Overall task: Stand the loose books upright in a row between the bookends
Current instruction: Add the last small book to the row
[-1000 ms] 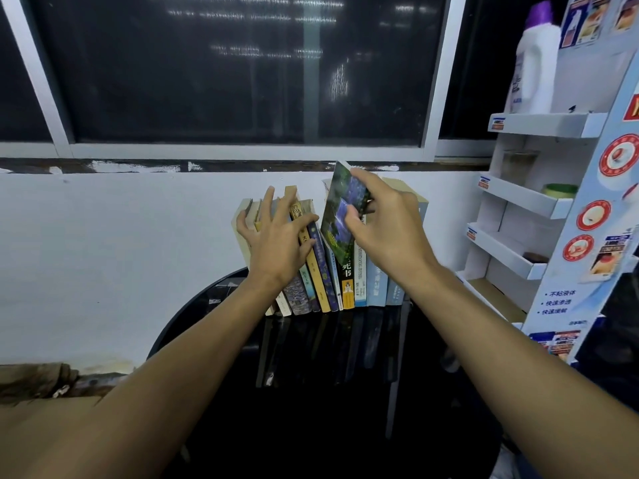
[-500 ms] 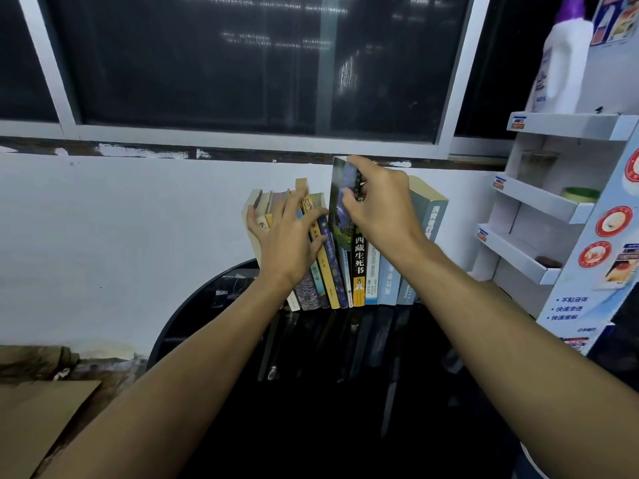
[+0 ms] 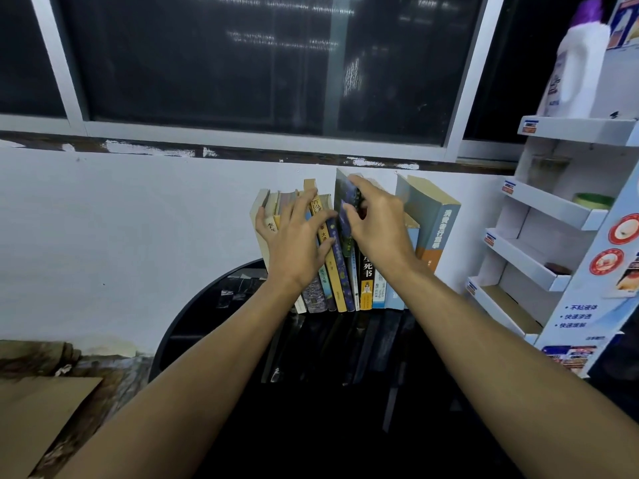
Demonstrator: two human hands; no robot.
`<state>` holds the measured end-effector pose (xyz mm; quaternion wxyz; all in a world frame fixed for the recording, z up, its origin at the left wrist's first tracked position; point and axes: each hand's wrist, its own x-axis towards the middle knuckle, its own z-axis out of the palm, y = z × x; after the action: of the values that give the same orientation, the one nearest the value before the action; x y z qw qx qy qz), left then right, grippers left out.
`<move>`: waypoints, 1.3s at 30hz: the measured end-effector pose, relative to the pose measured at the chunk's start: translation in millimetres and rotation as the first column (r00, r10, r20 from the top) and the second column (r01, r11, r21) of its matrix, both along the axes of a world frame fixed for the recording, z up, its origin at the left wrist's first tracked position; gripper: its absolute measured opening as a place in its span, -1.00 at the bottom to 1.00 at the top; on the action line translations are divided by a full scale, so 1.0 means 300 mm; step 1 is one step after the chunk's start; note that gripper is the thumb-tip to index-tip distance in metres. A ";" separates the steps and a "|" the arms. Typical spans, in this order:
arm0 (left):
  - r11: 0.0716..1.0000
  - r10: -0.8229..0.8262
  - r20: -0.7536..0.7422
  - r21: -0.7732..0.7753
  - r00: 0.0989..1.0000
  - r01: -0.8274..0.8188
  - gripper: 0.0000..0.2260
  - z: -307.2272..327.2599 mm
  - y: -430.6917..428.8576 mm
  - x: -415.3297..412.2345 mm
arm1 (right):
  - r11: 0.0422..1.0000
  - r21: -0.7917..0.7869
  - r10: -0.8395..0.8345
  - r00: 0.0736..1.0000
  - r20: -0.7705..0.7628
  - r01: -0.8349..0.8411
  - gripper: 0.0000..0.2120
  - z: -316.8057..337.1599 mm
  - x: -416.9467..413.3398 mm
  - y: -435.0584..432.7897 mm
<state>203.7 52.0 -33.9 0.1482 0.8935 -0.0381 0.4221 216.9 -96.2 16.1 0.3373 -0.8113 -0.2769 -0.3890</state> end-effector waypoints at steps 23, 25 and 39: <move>1.000 0.009 -0.043 -0.012 0.999 -0.009 -0.57 0.011 -0.014 0.005 | 0.909 -0.412 -0.023 0.983 -0.182 -0.055 -0.45 -0.167 0.063 -0.051; 1.000 0.015 -0.044 -0.008 0.999 -0.016 -0.55 0.011 -0.015 0.006 | 0.906 -0.422 -0.022 0.990 -0.137 -0.038 -0.48 -0.170 0.057 -0.058; 1.000 -0.006 -0.059 -0.016 0.998 0.005 -0.56 0.023 -0.041 0.014 | 0.857 -0.488 -0.151 0.986 0.068 0.165 -0.49 -0.197 0.047 -0.108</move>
<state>207.8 39.6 -27.1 0.1573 0.9043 -0.0330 0.3954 231.1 -128.6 -42.8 0.0830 -0.8849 -0.3038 -0.3431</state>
